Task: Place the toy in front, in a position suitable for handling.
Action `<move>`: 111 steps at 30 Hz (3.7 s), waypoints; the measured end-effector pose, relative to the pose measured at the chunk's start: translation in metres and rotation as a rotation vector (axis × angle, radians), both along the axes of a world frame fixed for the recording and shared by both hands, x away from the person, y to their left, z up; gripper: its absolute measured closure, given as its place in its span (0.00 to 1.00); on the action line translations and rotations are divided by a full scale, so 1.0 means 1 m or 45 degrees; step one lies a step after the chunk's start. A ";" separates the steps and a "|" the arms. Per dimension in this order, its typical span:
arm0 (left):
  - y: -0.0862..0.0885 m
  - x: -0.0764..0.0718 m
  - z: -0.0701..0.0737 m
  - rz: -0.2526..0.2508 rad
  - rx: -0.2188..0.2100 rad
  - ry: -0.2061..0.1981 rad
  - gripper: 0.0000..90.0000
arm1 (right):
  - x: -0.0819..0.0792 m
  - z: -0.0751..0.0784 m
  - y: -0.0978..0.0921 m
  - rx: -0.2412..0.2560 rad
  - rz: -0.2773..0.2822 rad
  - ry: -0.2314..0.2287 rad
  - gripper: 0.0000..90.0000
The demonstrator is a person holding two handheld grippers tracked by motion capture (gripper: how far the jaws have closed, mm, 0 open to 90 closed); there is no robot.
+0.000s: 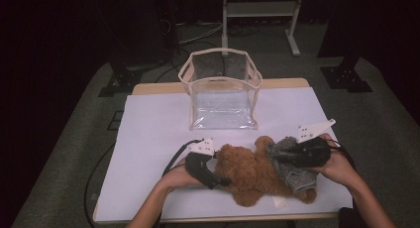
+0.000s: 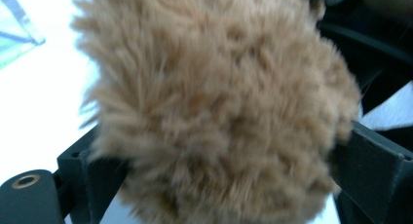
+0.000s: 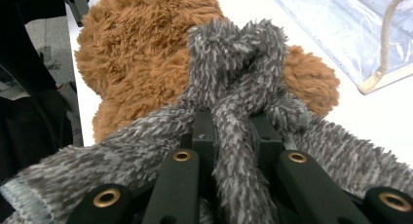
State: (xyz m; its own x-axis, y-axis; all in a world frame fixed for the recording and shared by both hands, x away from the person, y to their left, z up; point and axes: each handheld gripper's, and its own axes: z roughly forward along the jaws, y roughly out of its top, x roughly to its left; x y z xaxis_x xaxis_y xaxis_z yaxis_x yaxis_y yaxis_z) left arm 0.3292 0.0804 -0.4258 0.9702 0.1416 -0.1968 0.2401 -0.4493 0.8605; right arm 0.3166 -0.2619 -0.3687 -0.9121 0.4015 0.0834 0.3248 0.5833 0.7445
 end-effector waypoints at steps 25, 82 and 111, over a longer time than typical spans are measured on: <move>0.003 0.000 0.041 0.135 -0.048 -0.112 0.50 | 0.012 0.005 0.027 0.139 0.026 -0.005 0.85; -0.091 -0.005 0.145 -0.050 0.104 -0.396 0.32 | 0.009 0.138 0.043 -0.104 0.158 -0.159 0.87; -0.127 0.002 0.146 -0.073 0.122 -0.401 0.29 | 0.012 0.139 0.020 -0.118 0.130 -0.133 0.88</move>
State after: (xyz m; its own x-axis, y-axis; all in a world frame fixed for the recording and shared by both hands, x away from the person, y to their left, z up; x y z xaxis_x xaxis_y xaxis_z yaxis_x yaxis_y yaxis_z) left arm 0.3310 -0.0469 -0.2796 0.9882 0.0880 0.1256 -0.0592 -0.5367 0.8417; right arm 0.3290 -0.2418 -0.2302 -0.9502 0.3081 -0.0475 0.1839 0.6772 0.7125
